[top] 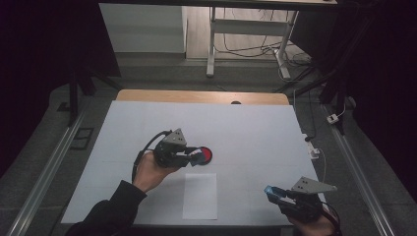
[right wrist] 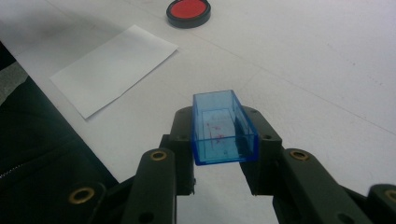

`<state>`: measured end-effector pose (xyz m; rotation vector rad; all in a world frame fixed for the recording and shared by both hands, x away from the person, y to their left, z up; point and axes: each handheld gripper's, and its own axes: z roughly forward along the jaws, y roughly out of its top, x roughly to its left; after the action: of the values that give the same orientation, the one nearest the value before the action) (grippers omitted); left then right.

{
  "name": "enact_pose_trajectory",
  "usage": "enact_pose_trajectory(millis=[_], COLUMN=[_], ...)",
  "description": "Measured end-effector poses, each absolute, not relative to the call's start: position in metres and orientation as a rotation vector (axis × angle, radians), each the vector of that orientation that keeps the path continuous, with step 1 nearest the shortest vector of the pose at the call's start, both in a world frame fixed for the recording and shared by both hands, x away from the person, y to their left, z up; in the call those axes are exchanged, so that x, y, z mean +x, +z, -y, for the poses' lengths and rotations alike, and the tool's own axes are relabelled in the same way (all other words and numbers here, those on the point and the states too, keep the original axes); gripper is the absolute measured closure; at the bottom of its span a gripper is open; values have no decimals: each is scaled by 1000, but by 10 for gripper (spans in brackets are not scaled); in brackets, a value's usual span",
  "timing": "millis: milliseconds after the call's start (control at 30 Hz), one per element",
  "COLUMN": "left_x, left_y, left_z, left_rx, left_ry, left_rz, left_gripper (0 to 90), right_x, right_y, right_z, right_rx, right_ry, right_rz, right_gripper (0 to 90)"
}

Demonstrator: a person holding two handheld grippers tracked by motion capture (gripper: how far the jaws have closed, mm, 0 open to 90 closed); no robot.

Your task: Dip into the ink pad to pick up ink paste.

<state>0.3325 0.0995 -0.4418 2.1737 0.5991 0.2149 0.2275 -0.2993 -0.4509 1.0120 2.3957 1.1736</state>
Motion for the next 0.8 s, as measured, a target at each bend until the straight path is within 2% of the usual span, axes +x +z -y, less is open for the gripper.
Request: enact_pose_trajectory(millis=[800], left_x=[381], left_y=[-471], left_z=[-81], left_rx=[2200], left_ry=[208], left_rz=[-713], left_gripper=[703], right_x=[227], right_y=[-451], right_z=[298], right_rx=[1012], right_ry=[1153], right_rz=[-2400], right_gripper=[683])
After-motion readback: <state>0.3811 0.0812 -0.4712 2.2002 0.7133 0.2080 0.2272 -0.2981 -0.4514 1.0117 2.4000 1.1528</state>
